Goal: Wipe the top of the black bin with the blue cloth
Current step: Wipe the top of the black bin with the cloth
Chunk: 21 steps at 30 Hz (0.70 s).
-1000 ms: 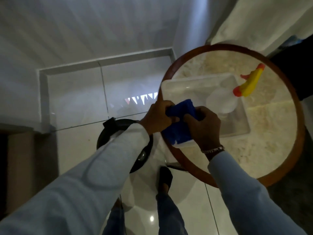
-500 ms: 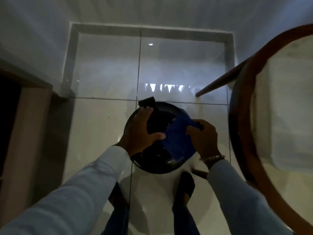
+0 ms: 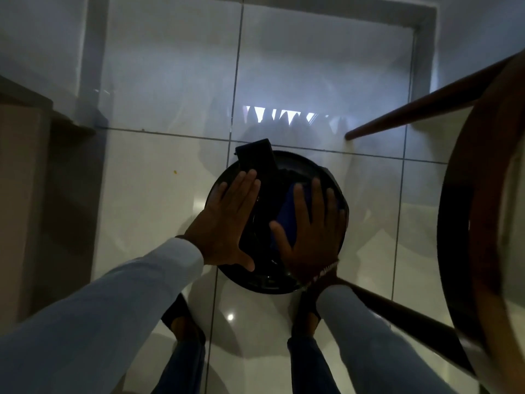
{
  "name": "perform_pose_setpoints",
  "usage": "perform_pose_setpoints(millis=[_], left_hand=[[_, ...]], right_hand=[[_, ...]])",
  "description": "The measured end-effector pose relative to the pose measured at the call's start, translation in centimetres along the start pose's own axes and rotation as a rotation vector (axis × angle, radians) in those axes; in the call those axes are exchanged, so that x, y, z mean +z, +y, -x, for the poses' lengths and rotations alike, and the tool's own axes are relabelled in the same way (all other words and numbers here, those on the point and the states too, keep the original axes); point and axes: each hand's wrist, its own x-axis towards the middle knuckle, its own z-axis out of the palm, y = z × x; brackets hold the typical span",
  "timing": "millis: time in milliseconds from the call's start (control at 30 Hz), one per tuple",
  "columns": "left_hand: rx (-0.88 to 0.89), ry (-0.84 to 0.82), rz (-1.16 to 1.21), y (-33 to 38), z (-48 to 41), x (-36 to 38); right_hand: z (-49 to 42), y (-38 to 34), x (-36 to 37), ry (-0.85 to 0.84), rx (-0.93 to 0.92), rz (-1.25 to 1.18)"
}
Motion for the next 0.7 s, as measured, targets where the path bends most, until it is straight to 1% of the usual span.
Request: perform_pose_setpoints(millis=[67, 133, 267, 300, 367, 467, 533, 600, 700], left_hand=[[0.002, -0.017, 0.033, 0.0, -0.2, -0.1], [0.005, -0.014, 0.055, -0.2, -0.3, -0.1], [0.017, 0.010, 0.040, -0.5, -0.4, 0.3], [0.020, 0.023, 0.029, -0.6, -0.4, 0.4], [0.022, 0.040, 0.010, -0.9, -0.4, 0.7], [0.027, 0.059, 0.008, -0.9, -0.3, 0.6], [0.034, 0.060, 0.009, -1.0, -0.3, 0.6], [0.039, 0.067, 0.032, -1.1, -0.3, 0.6], [0.033, 0.073, 0.070, -1.0, -0.4, 0.7]], right_hand=[[1.8, 1.6, 0.4, 0.027, -0.061, 0.025], [1.7, 2.9, 0.4, 0.057, -0.060, -0.028], [-2.7, 0.9, 0.4, 0.135, 0.137, -0.125], [-3.8, -0.1, 0.7, 0.142, 0.141, -0.107], [-3.8, -1.6, 1.4, 0.123, 0.035, -0.033], [0.0, -0.8, 2.3, 0.079, -0.171, 0.038], [2.4, 1.1, 2.0, 0.095, -0.212, 0.044], [2.1, 2.3, 1.3, 0.130, -0.175, -0.005], [-2.2, 0.2, 1.0, 0.176, 0.045, -0.068]])
